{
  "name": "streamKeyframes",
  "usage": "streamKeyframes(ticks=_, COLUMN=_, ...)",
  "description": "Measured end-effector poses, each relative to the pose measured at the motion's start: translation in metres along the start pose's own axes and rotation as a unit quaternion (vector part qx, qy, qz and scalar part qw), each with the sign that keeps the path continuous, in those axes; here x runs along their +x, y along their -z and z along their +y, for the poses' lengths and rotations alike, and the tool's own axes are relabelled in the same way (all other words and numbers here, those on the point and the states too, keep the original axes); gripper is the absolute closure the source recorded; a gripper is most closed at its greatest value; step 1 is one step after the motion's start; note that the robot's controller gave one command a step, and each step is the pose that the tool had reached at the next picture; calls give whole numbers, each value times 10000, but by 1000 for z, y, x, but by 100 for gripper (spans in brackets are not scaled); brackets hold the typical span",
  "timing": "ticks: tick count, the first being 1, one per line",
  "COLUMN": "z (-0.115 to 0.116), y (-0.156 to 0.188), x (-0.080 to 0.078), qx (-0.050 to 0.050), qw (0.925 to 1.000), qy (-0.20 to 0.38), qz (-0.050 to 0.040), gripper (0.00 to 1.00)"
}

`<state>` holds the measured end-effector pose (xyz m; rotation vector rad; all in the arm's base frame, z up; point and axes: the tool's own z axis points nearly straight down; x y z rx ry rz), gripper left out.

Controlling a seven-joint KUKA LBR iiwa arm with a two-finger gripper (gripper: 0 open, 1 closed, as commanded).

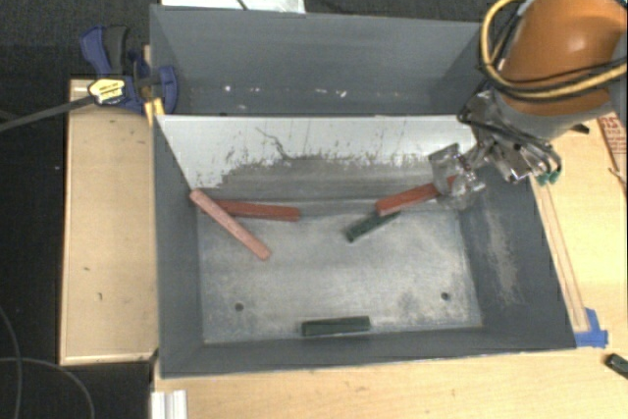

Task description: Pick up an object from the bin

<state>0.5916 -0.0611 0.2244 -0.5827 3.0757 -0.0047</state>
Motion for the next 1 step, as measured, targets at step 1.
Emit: streamKeyframes(ticks=1, z=22, y=-23, x=-1, qx=-29, qw=9980, qy=-626, qz=47, gripper=100)
